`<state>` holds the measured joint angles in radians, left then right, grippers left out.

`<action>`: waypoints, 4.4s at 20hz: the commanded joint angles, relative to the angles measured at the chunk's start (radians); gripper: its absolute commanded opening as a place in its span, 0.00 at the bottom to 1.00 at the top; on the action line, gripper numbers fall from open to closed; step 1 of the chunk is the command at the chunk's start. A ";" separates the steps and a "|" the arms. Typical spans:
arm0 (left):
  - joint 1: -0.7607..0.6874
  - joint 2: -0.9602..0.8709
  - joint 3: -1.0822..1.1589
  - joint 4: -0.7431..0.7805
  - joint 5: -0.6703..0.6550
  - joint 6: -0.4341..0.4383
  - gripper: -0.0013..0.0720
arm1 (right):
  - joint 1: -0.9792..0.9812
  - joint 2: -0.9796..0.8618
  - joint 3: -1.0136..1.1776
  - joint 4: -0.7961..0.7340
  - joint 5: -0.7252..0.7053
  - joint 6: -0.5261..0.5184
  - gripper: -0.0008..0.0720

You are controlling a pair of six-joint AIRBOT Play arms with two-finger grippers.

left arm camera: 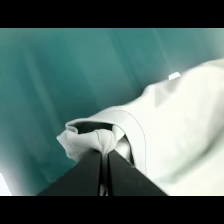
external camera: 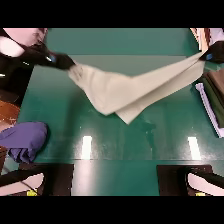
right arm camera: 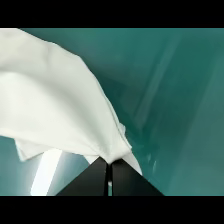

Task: Fold the shirts.

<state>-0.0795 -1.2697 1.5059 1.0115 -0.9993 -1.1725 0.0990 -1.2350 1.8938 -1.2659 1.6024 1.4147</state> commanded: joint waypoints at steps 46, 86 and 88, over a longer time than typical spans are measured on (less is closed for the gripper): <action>0.327 -0.170 -0.393 -0.087 -0.333 0.074 0.84 | -0.294 -0.116 -0.488 0.343 -0.089 -0.156 0.37; 0.216 0.005 -0.509 -0.200 -0.145 0.132 0.06 | -0.629 0.143 -1.422 0.281 -0.356 -0.205 0.45; 0.216 0.005 -0.510 -0.200 -0.145 0.132 0.06 | -0.629 0.143 -1.422 0.279 -0.366 -0.205 0.29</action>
<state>0.1364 -1.2652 0.9958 0.8120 -1.1446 -1.0405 -0.5282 -1.0912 0.4805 -1.0039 1.2747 1.2121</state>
